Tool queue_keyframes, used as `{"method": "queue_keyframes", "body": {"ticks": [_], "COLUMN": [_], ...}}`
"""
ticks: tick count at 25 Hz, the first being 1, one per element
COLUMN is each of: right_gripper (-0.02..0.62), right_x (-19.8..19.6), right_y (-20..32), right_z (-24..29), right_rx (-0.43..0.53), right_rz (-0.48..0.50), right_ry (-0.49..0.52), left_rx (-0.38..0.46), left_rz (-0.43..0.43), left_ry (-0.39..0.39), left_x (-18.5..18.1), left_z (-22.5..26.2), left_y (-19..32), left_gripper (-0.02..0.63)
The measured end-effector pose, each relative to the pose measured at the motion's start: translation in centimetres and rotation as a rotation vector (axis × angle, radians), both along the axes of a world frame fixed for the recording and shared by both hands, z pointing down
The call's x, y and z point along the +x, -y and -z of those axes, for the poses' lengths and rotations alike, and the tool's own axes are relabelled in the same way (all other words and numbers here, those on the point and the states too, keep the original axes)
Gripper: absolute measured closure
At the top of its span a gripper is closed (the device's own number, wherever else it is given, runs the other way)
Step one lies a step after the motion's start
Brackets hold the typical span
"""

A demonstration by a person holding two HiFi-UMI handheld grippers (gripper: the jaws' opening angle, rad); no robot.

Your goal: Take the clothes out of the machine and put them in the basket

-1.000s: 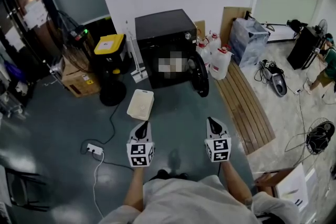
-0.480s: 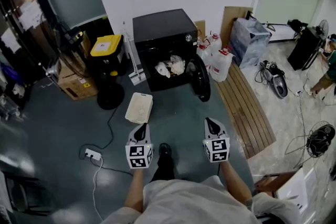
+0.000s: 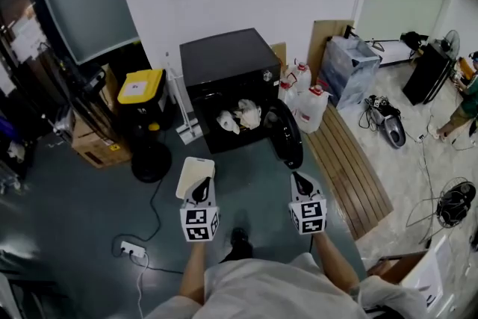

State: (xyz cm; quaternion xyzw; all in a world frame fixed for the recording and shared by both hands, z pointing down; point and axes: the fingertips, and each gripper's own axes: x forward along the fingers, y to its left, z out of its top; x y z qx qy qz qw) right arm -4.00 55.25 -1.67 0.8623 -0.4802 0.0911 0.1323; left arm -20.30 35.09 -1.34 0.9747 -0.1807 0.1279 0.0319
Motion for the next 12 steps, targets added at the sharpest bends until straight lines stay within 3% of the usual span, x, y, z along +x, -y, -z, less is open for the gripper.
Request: {"method": "queue_keyframes", "body": {"ticks": [12], "right_gripper": [0.572], "right_x": [7.5], "right_y": [12.1], "right_z": [0.4], "right_rx": [-0.017], "right_rz": [-0.065], "right_ry": [-0.020], "left_rx": [0.004], "left_rz": [-0.075], "left_ry": [-0.015], "left_x": [8.9], "left_z": [0.7], "left_y": [12.9], "left_gripper": [0.588]}}
